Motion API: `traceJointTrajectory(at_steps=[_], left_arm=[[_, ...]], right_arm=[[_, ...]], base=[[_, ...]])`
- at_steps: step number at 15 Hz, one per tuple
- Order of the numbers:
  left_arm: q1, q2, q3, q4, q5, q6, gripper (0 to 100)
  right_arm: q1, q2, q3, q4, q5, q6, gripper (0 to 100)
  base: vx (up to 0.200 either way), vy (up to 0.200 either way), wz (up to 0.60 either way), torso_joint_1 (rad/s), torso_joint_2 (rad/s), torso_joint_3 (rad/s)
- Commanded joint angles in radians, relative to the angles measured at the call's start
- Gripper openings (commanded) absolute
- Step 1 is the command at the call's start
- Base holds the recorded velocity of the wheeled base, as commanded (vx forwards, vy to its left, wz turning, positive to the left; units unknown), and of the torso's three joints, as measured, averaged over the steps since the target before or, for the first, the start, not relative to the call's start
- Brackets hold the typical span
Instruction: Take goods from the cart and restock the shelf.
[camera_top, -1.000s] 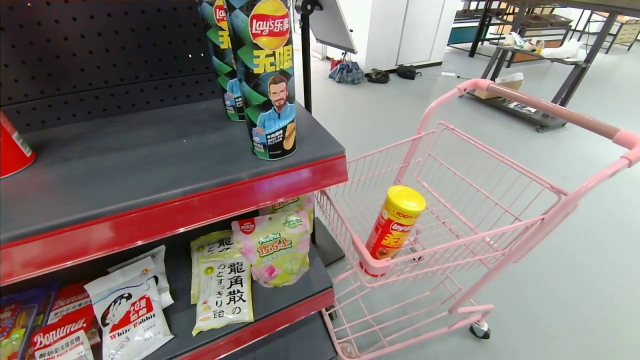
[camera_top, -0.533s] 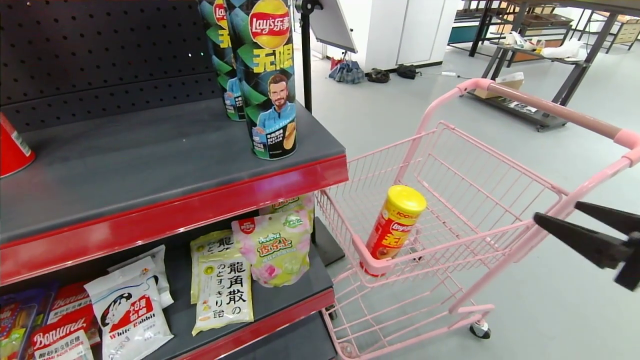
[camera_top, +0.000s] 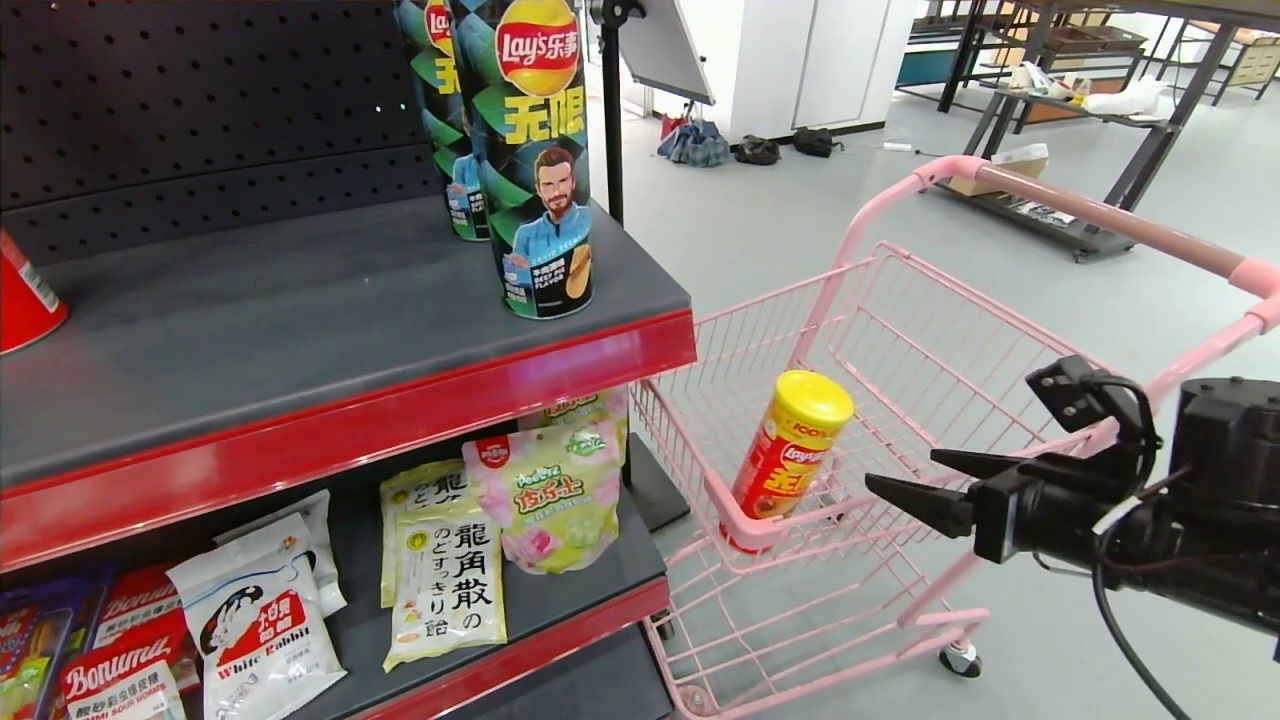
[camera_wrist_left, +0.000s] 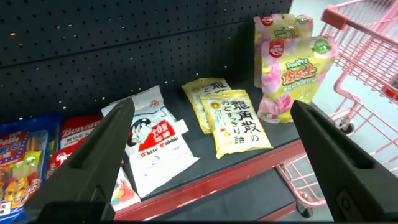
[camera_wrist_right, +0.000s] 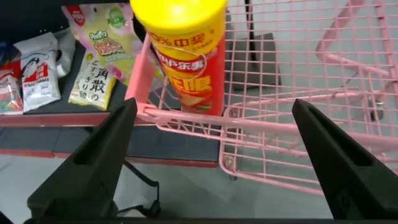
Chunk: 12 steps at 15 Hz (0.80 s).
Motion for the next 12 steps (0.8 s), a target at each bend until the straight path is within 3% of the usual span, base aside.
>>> traceJointTrajectory(at_steps=[1,4,12], left_arm=[[0.0,0.0,0.0,0.0,0.0,-0.001,100],[0.0,0.0,0.0,0.0,0.0,-0.001,100],[0.0,0.0,0.0,0.0,0.0,-0.001,100]], right_arm=[[0.042,0.1,-0.048,0.0,0.0,-0.002,100],[0.089,0.158,-0.11,-0.011,-0.002,0.001,100],[0.089,0.293,-0.222,-0.026,0.0,0.006,100]], base=[[0.0,0.0,0.0,0.0,0.0,0.0],[0.0,0.0,0.0,0.0,0.0,0.0],[0.0,0.0,0.0,0.0,0.0,0.0]])
